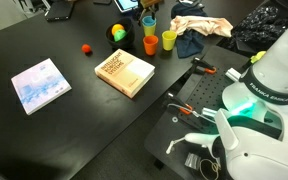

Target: Take the three cups out of the yellow cup and separate them

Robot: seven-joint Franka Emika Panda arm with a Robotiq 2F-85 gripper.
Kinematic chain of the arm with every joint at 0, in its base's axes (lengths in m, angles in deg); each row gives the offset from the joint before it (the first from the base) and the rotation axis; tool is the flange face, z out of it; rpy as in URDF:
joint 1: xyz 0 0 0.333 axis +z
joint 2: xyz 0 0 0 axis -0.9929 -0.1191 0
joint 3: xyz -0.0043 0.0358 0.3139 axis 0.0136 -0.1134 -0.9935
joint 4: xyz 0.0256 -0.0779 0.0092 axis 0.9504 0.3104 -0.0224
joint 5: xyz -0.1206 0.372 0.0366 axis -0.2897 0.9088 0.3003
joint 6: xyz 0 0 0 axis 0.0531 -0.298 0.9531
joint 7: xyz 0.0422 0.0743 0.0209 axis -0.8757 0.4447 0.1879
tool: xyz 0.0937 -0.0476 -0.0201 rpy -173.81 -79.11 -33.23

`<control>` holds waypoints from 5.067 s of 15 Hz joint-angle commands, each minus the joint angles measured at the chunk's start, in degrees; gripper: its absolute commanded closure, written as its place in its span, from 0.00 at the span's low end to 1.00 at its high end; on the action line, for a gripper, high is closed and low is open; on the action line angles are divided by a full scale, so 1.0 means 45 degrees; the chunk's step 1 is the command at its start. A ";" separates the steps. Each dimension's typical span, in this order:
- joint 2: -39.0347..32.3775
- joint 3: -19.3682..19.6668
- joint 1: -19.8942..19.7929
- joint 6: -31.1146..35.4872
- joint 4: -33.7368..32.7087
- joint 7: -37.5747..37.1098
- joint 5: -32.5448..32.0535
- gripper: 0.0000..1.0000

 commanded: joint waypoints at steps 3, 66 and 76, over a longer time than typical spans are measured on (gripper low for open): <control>-0.0596 -0.0217 -0.0162 -0.0320 -0.0817 0.0510 0.0032 0.26; 0.0769 -0.0357 0.0115 -0.2300 -0.0709 0.0363 0.0085 0.96; 0.2440 0.0351 0.0507 -0.3965 -0.0893 0.0099 -0.1597 0.96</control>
